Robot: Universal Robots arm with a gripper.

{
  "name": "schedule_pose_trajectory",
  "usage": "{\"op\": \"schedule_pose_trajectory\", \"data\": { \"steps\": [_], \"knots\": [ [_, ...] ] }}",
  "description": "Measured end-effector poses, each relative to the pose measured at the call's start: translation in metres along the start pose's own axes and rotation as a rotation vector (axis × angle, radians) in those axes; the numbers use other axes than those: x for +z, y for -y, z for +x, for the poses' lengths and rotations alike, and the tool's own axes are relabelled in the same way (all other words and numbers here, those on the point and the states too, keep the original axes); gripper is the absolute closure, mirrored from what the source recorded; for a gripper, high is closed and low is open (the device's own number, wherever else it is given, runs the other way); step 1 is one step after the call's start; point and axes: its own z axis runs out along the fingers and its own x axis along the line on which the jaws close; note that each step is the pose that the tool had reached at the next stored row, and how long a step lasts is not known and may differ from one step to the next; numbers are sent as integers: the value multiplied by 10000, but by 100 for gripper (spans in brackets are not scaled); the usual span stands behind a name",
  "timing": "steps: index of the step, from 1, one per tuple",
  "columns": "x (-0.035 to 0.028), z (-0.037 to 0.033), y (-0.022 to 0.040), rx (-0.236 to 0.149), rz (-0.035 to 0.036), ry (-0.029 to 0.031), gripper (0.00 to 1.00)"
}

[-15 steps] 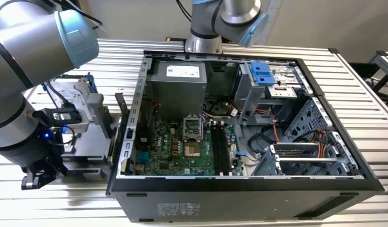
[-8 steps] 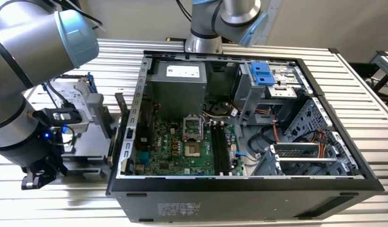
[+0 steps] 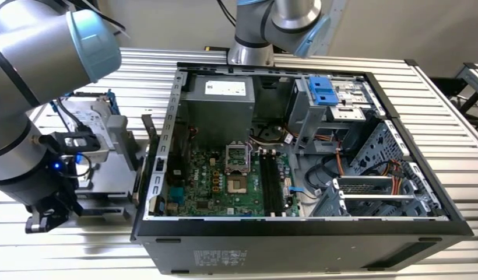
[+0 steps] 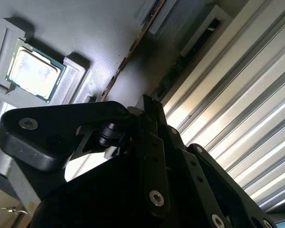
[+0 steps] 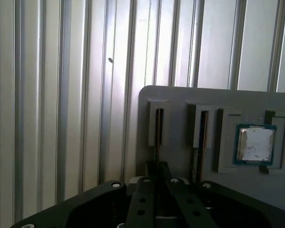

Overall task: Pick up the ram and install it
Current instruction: 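Pick up the ram and move it above insertion slot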

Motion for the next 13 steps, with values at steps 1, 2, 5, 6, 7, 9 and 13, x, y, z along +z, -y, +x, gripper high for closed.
{"op": "schedule_pose_trajectory", "data": {
  "steps": [1, 2, 5, 6, 7, 9, 13],
  "knots": [
    [-9, 0, 0, 0, -1, -1, 100],
    [-20, -1, 0, 0, -1, -1, 100],
    [-42, -1, -1, -1, 0, 0, 100],
    [-50, -2, -2, 0, 0, 0, 100],
    [-62, -2, -3, 0, -1, -1, 100],
    [-88, -3, -5, 0, -1, 0, 100],
    [-133, -5, -10, 0, 0, 1, 100]
  ]
}}
